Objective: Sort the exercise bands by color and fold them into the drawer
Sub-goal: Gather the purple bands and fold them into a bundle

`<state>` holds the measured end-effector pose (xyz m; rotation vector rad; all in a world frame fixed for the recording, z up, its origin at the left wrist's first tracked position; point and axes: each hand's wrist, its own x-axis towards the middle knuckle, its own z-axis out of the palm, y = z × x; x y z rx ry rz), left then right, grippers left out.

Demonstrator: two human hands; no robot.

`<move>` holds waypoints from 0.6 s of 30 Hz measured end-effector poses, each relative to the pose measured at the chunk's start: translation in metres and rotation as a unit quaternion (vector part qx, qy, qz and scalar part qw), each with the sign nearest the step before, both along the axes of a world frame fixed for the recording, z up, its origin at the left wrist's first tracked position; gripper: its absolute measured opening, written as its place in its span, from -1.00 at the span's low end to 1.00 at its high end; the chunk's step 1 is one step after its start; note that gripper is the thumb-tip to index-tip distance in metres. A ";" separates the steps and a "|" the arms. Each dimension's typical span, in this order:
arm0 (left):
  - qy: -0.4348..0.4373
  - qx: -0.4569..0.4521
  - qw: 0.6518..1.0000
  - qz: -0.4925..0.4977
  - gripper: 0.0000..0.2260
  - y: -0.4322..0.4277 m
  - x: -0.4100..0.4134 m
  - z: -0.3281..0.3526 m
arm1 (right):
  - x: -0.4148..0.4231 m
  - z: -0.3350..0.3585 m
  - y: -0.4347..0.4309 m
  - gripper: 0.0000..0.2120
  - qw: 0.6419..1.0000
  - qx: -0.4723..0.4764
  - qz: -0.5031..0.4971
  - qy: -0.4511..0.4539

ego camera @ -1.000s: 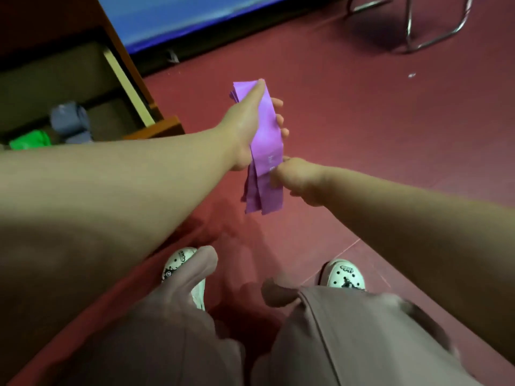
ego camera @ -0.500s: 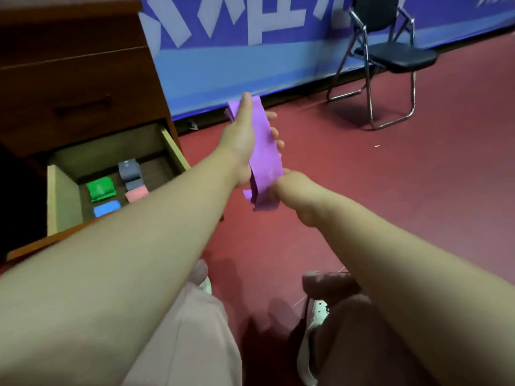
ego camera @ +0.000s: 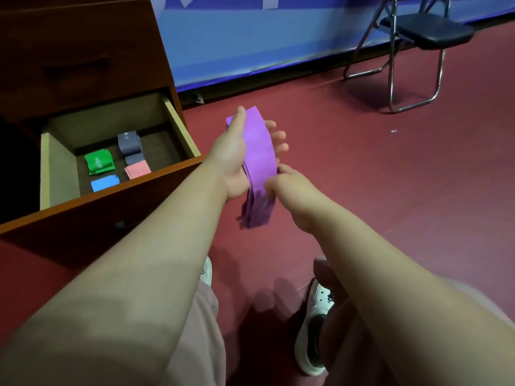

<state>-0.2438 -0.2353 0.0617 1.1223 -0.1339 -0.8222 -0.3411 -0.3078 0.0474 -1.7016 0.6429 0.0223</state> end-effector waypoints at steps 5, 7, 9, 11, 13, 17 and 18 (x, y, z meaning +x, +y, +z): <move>0.015 0.037 0.999 0.008 -0.49 -0.004 0.012 -0.006 | 0.012 0.001 0.004 -0.80 0.999 0.003 0.033 0.037; 0.039 0.042 0.998 0.017 -0.49 -0.007 0.014 -0.008 | 0.021 -0.003 0.004 -0.82 0.997 -0.029 0.043 0.063; 0.056 0.044 0.997 0.027 -0.48 -0.010 0.016 -0.011 | 0.027 -0.006 0.003 -0.81 0.993 -0.056 0.059 0.084; 0.063 0.046 0.996 0.031 -0.48 -0.012 0.020 -0.012 | 0.029 -0.009 0.002 -0.83 0.991 -0.062 0.080 0.090; 0.057 0.050 0.997 0.033 -0.51 -0.011 0.025 -0.013 | 0.030 -0.010 0.001 -0.86 0.990 -0.055 0.088 0.091; 0.033 0.045 0.998 0.038 -0.54 -0.007 0.036 -0.012 | 0.035 -0.008 -0.006 -0.82 0.996 -0.016 0.058 0.073; 0.024 0.044 0.998 0.039 -0.53 -0.007 0.040 -0.011 | 0.036 -0.008 -0.008 -0.82 0.997 0.004 0.034 0.065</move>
